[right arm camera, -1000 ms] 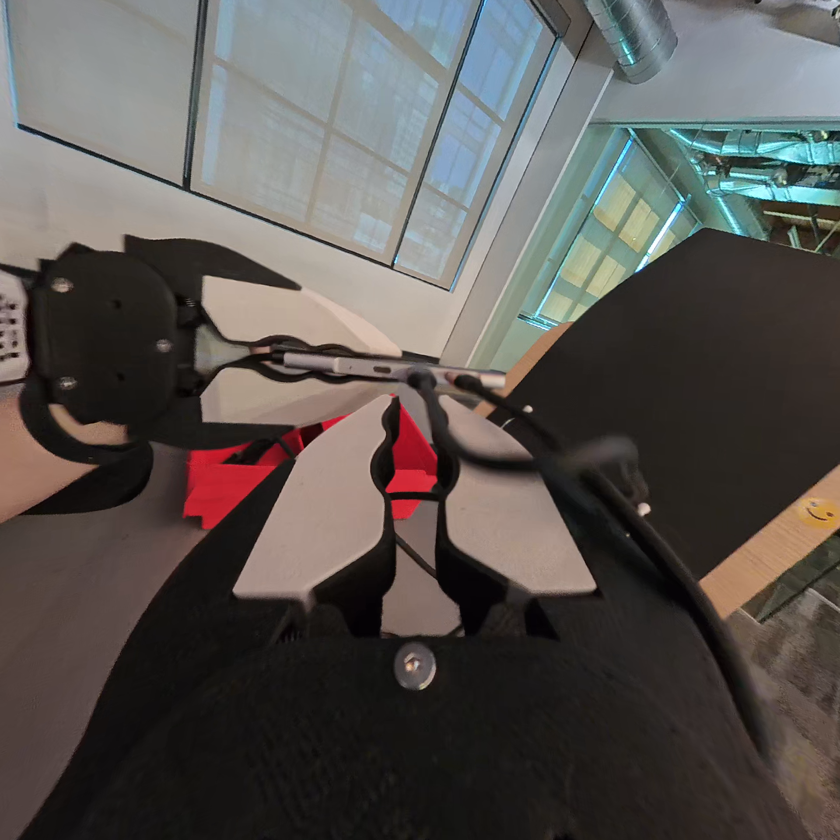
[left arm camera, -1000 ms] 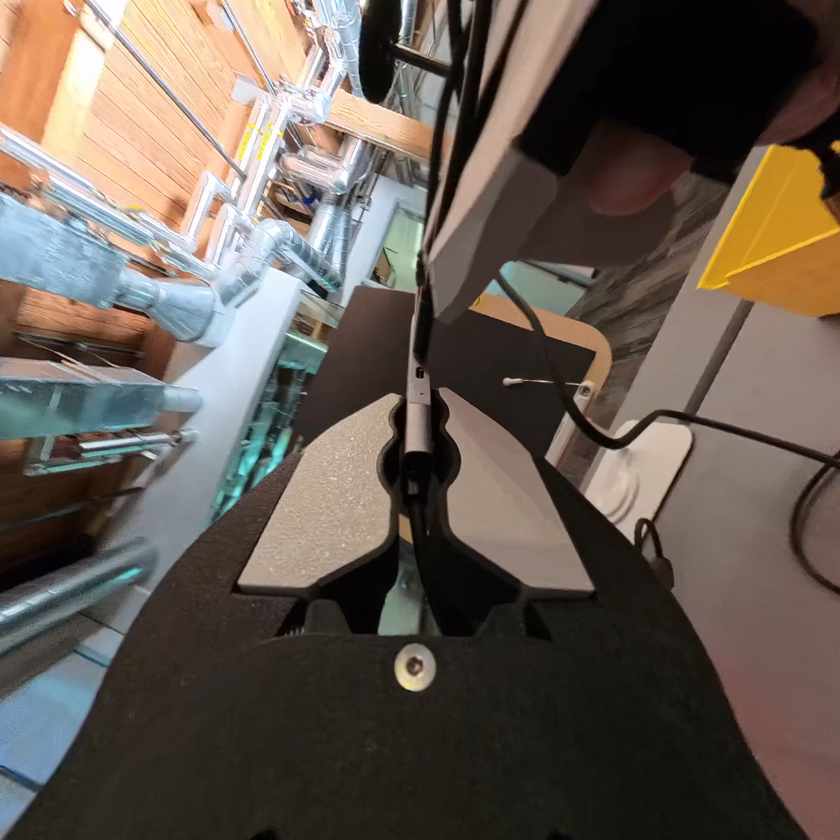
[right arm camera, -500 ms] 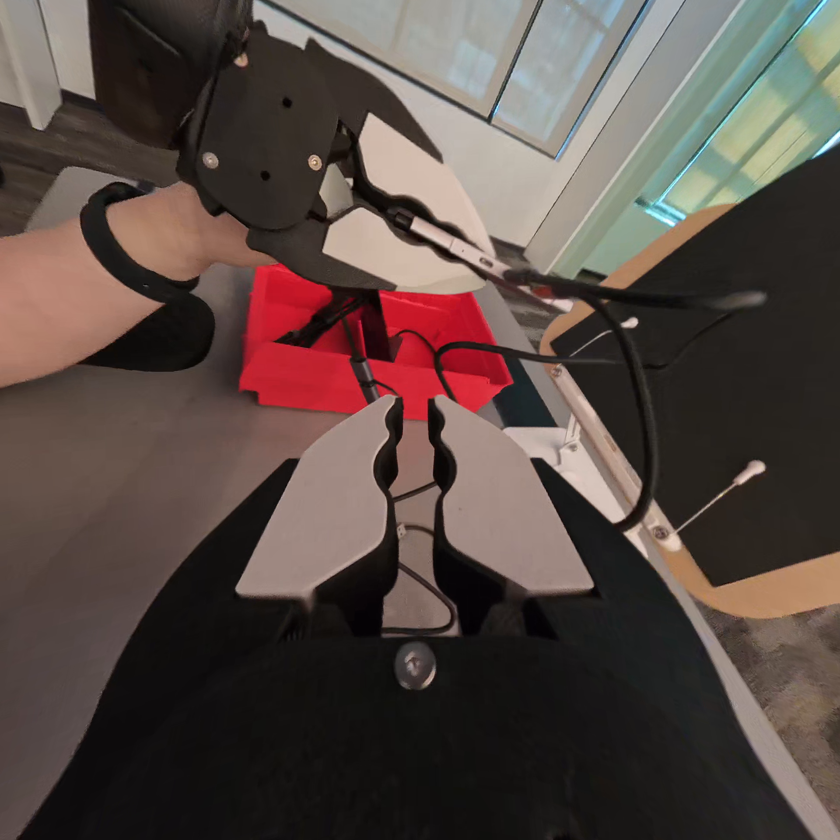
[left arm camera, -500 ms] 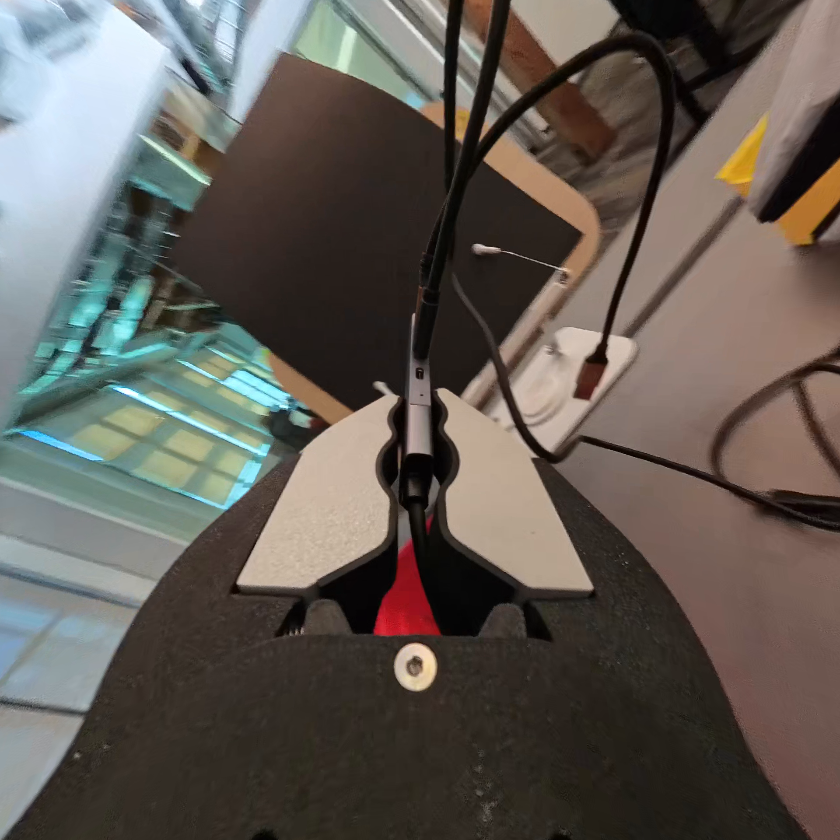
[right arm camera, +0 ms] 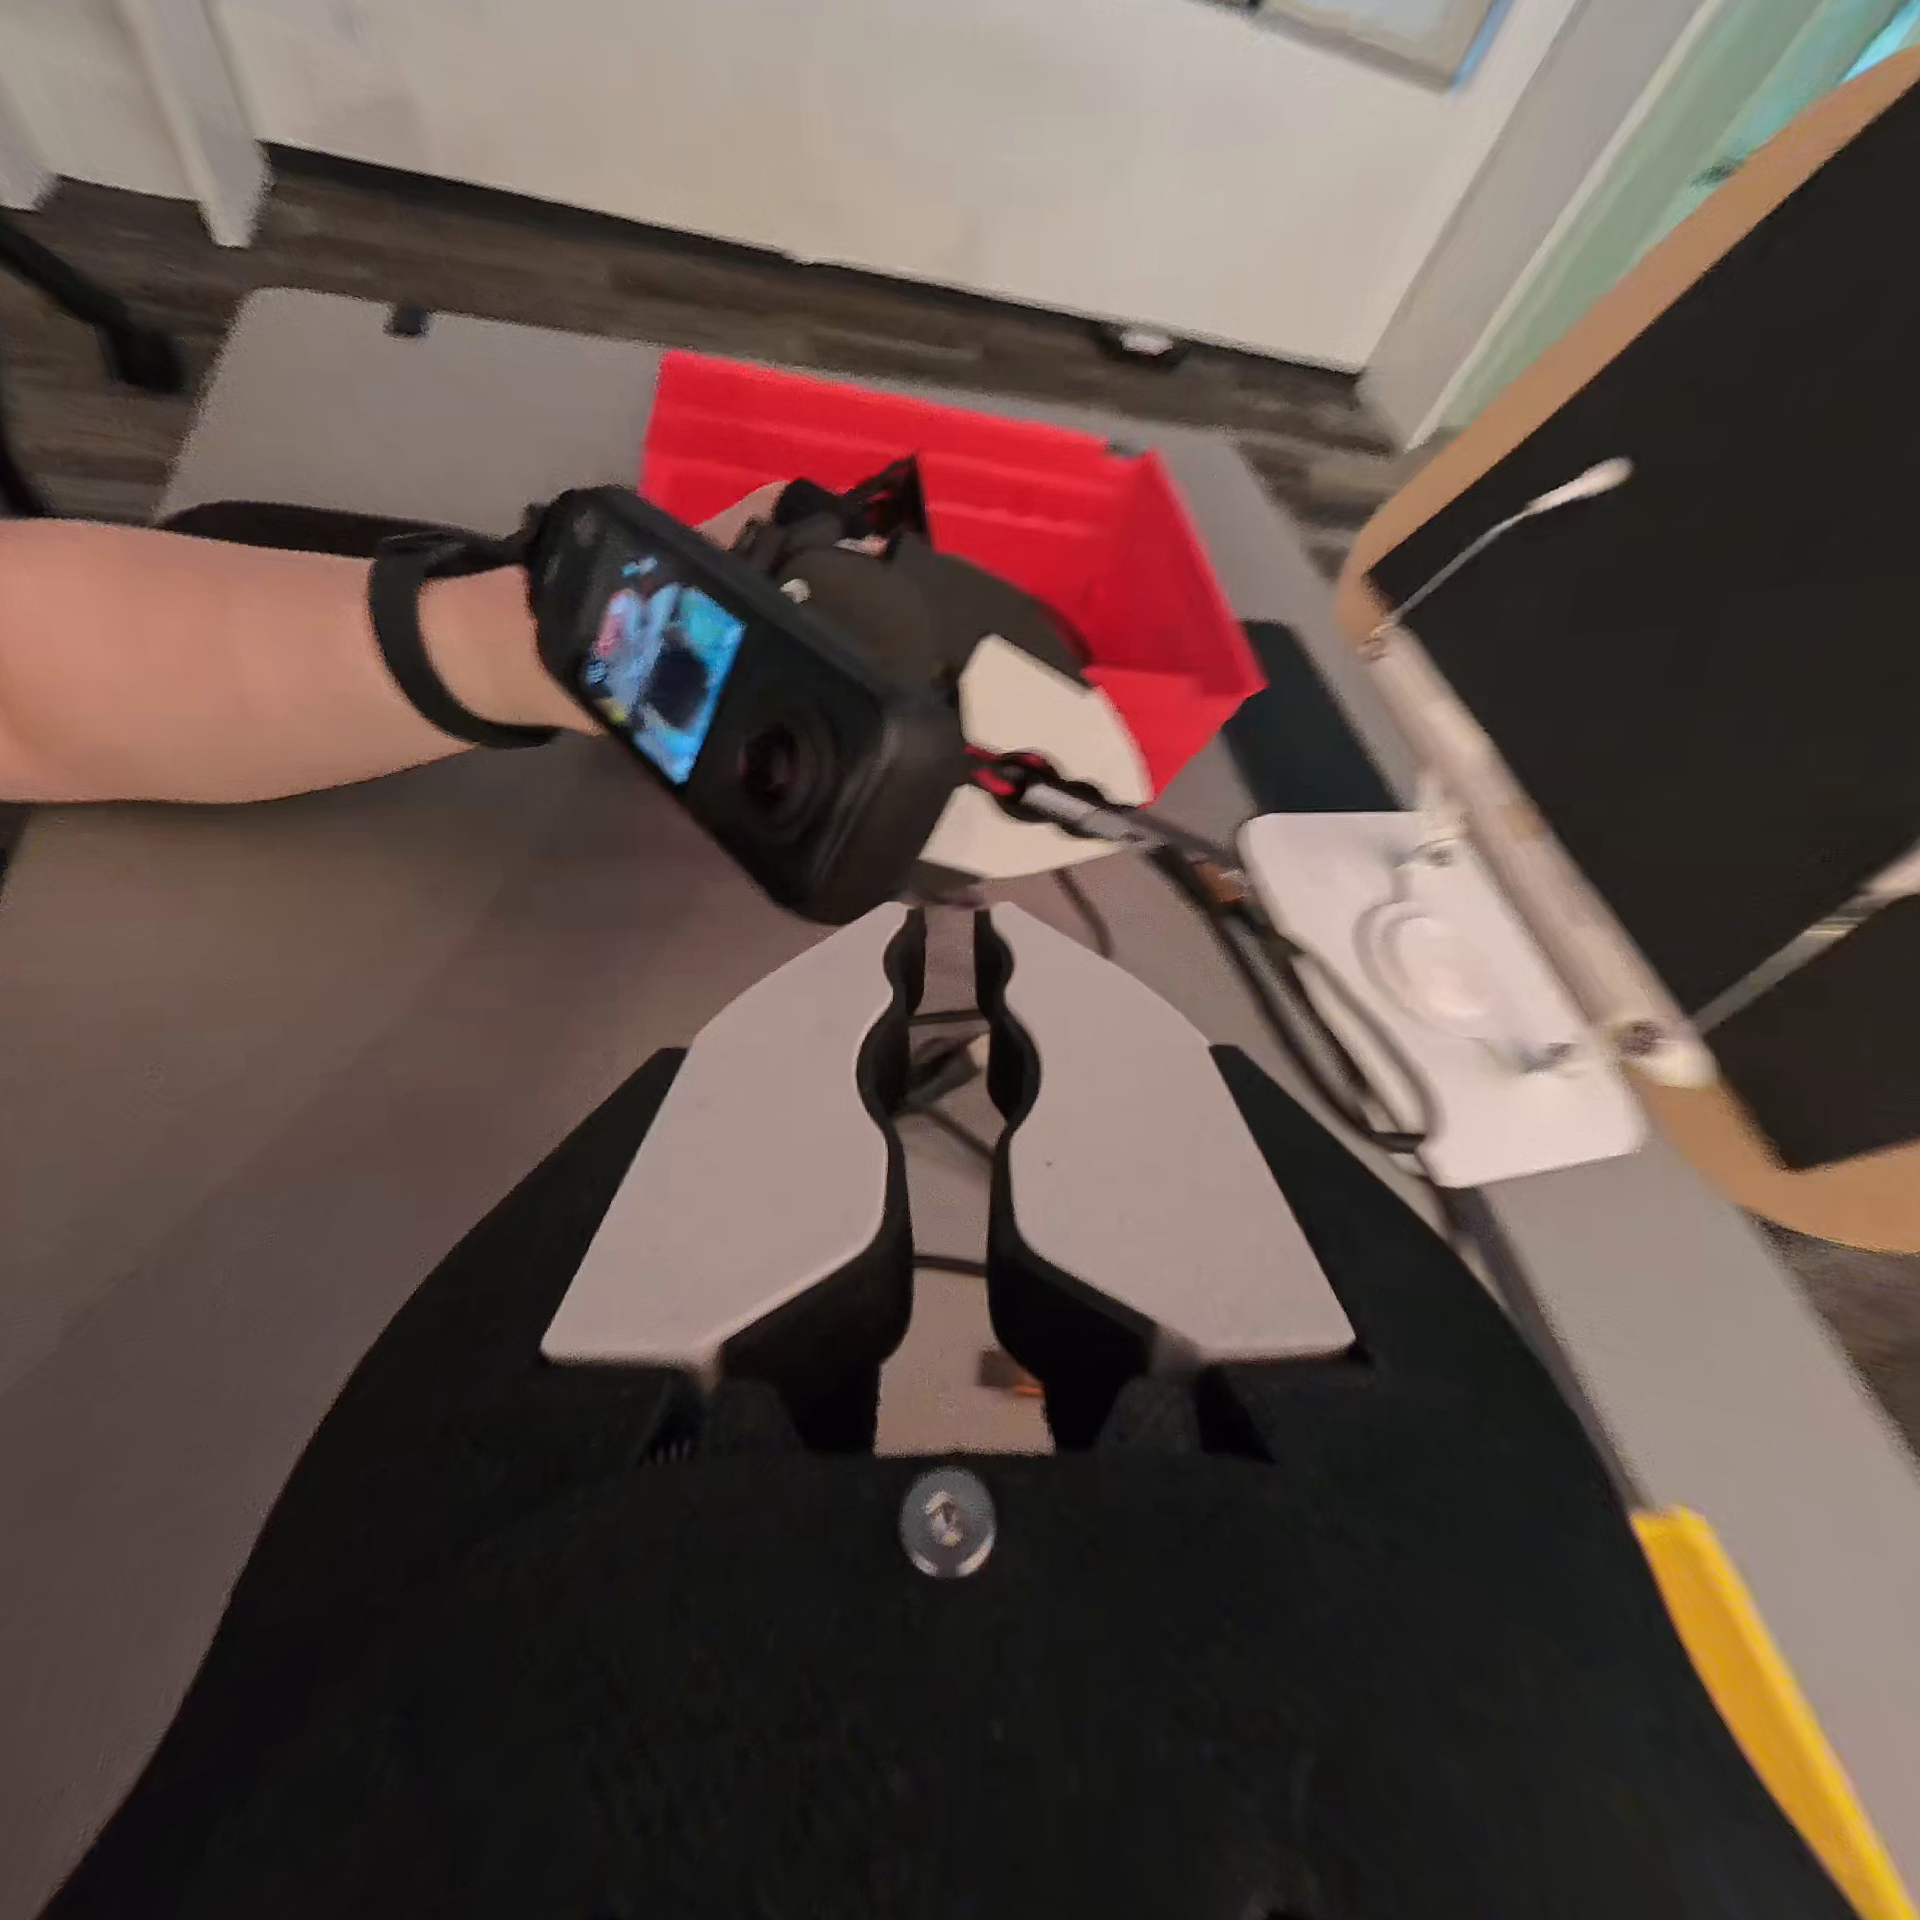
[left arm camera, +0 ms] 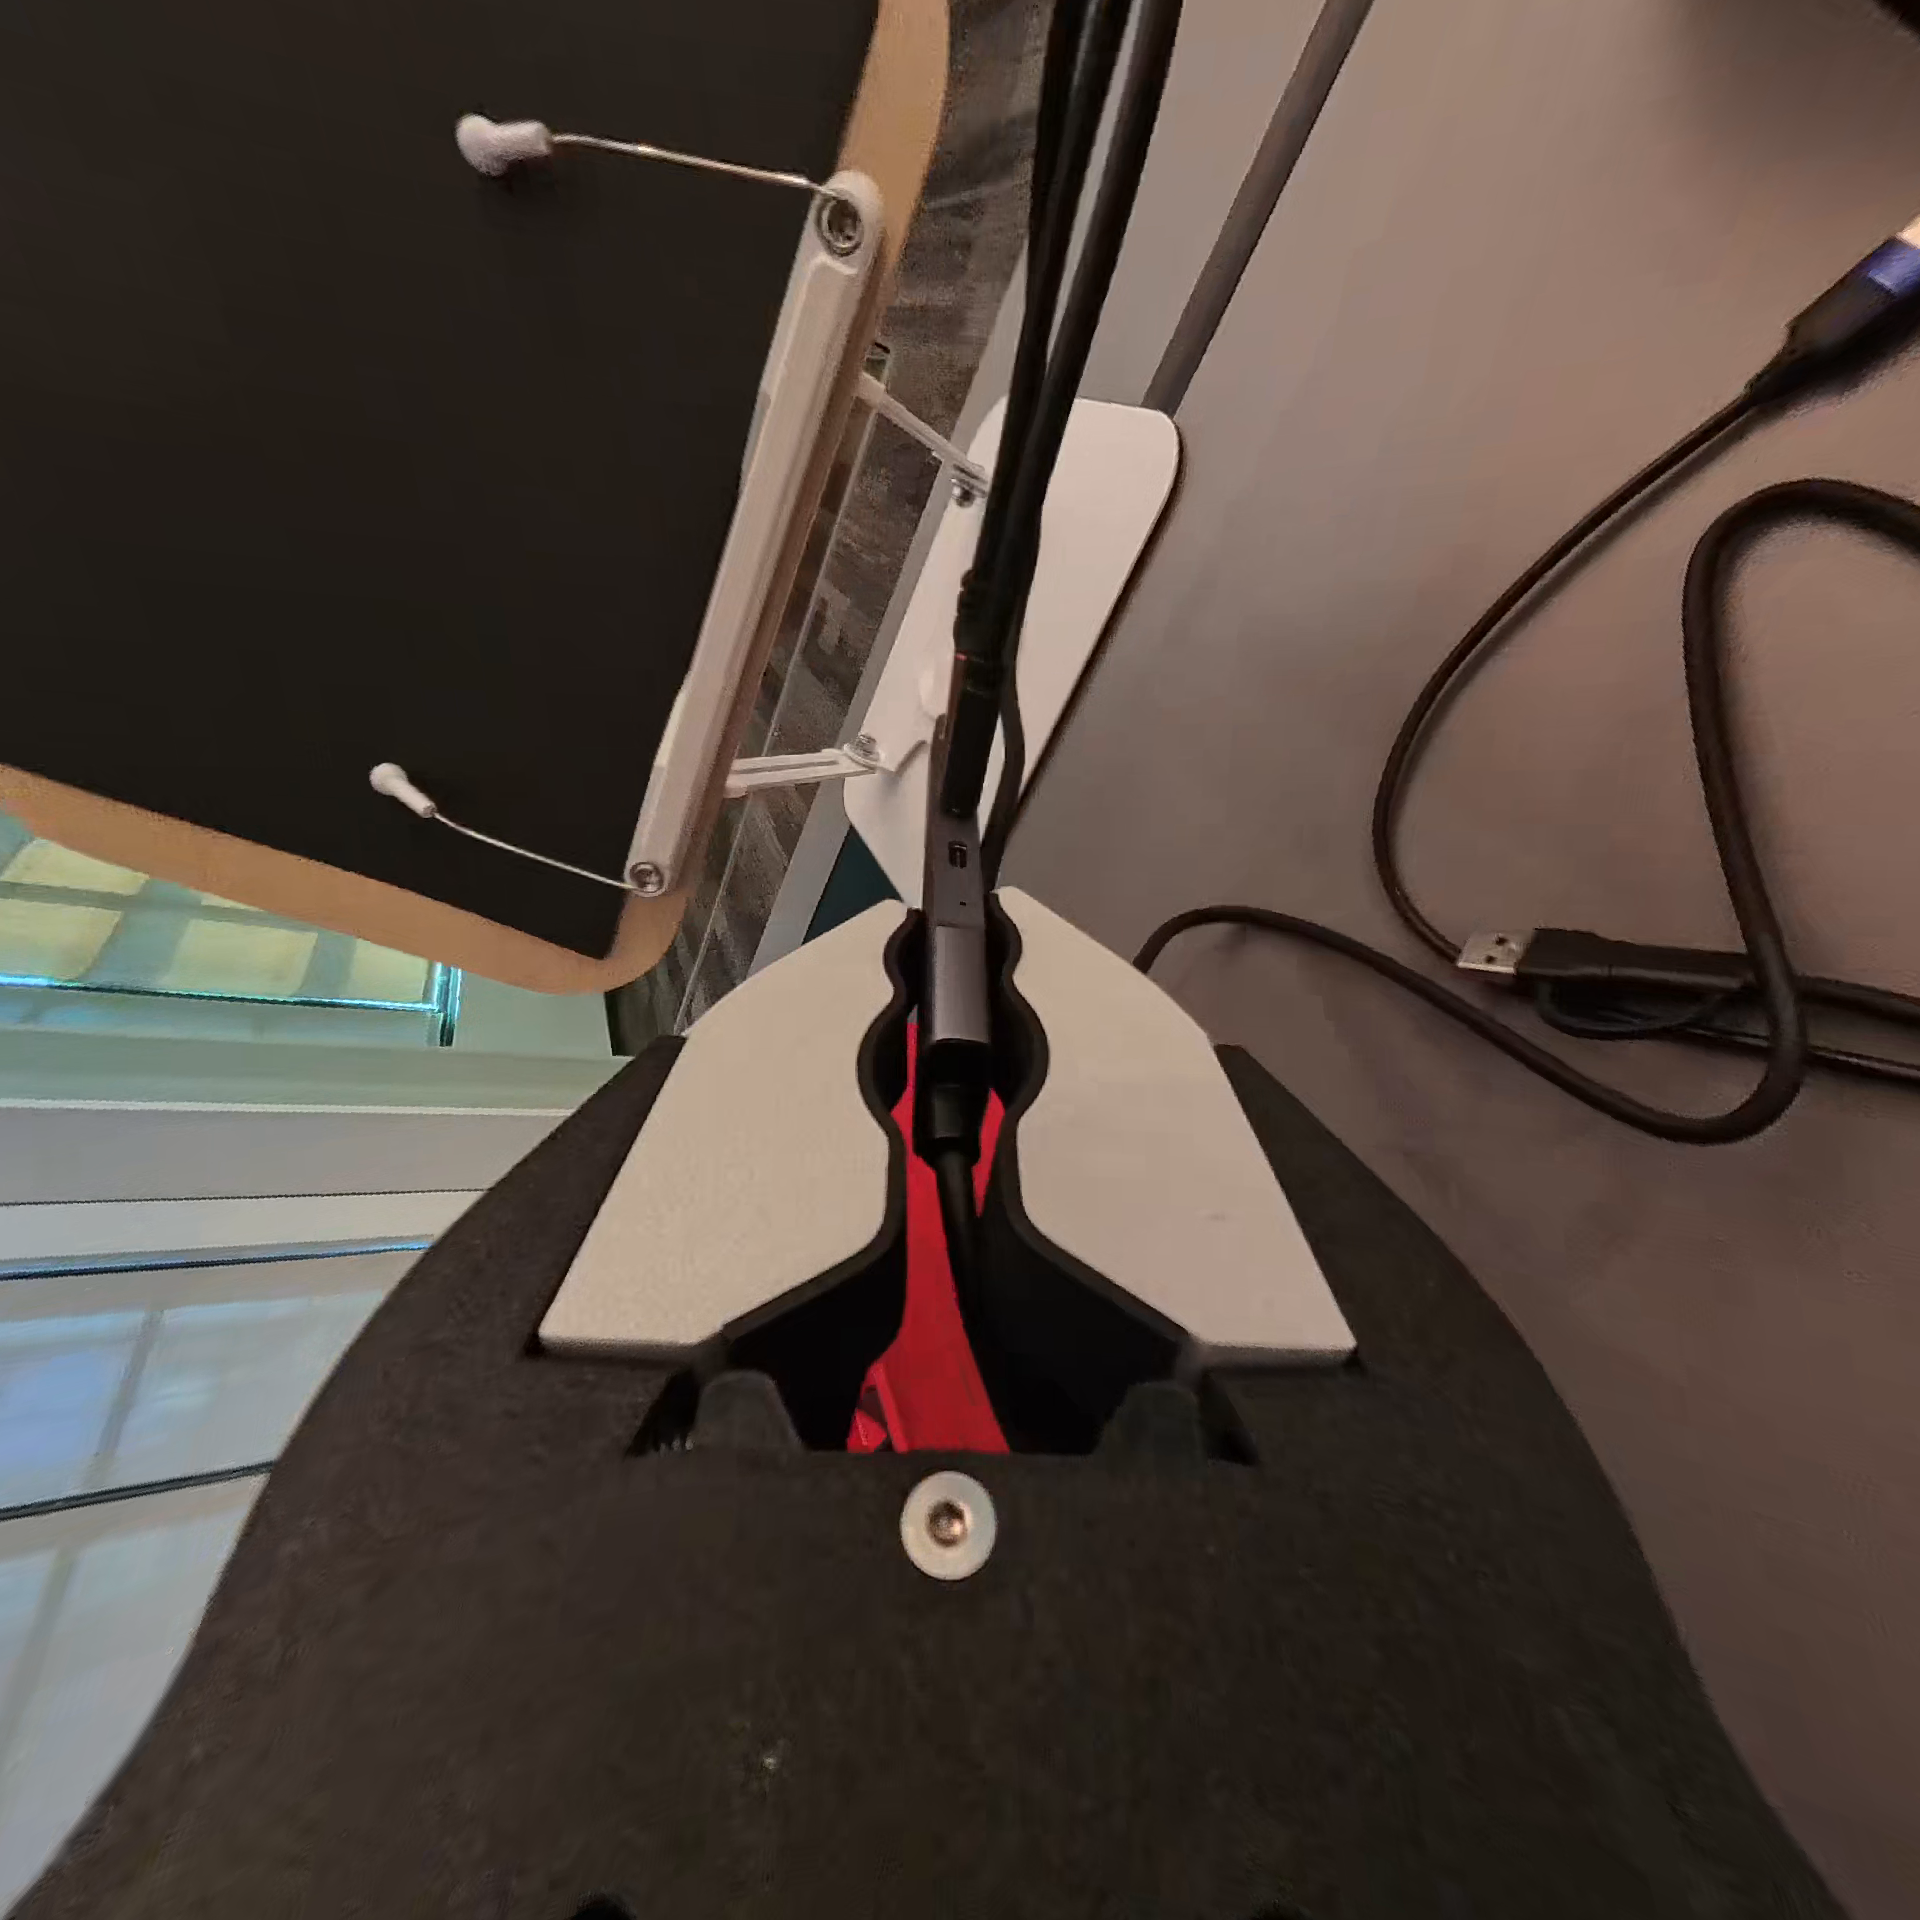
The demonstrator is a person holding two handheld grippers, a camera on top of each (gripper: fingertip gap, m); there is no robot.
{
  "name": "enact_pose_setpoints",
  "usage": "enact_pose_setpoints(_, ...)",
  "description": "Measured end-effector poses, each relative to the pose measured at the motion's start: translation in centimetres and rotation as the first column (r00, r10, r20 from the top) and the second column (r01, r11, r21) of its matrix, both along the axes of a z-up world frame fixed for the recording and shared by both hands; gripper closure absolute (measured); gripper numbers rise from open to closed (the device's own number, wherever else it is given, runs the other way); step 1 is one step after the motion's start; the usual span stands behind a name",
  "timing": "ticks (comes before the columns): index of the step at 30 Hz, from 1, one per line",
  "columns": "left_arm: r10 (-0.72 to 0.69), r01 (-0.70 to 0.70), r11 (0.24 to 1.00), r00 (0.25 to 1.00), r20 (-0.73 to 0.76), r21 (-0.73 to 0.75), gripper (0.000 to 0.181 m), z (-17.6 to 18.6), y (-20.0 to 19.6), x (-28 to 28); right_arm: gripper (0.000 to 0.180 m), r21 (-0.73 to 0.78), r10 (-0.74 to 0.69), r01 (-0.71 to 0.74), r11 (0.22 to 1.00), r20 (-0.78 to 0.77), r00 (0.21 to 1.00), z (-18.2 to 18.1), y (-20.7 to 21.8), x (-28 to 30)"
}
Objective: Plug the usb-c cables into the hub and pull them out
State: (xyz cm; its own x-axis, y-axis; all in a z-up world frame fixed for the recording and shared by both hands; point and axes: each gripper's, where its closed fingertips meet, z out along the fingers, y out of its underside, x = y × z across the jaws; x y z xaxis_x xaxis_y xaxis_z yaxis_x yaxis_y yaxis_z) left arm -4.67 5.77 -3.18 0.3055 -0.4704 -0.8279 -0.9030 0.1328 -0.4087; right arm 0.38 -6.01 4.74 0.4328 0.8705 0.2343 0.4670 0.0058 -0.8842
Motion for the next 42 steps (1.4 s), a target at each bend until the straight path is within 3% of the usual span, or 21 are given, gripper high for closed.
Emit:
enact_pose_setpoints(5,0.051,-0.051,0.999,0.998,0.028,0.005,0.171,-0.9,1.3,-1.3,0.173,-0.36,0.035,-0.027,0.932,0.015,0.999,-5.8,-1.4,-2.1)
enact_pose_setpoints(9,0.041,-0.036,0.998,0.994,0.1,-0.052,0.171,-0.9,1.5,-2.0,0.174,-0.501,-0.043,0.01,0.865,-0.055,0.998,-7.4,-1.5,-2.9)
enact_pose_setpoints(13,0.019,-0.004,0.995,0.989,0.149,-0.1,0.171,-0.9,0.7,-1.9,0.168,-0.428,-0.271,0.254,0.867,0.023,0.962,-10.9,-0.7,-2.6)
enact_pose_setpoints(16,0.018,0.004,0.99,0.988,0.154,-0.143,0.17,-1.5,-0.6,-1.5,0.152,-0.369,-0.377,0.396,0.841,0.126,0.918,-14.9,-1.6,-3.5)
enact_pose_setpoints(20,0.051,-0.006,0.978,0.975,0.215,-0.207,0.168,-2.1,-1.7,-1.0,0.153,-0.239,-0.526,0.557,0.795,0.186,0.83,-17.2,-0.3,-3.0)
enact_pose_setpoints(29,0.11,-0.006,0.954,0.937,0.332,-0.3,0.164,-3.0,-2.3,-1.8,0.154,-0.276,-0.578,0.638,0.719,0.274,0.769,-20.1,0.3,-2.7)
enact_pose_setpoints(36,0.111,-0.003,0.955,0.932,0.345,-0.298,0.164,-3.0,-2.1,-2.2,0.16,-0.21,-0.573,0.658,0.723,0.349,0.741,-20.2,-0.5,-2.4)
enact_pose_setpoints(42,0.093,0.011,0.957,0.935,0.341,-0.291,0.164,-2.9,-2.5,-1.9,0.163,-0.284,-0.554,0.623,0.729,0.29,0.78,-20.3,-0.8,-3.8)
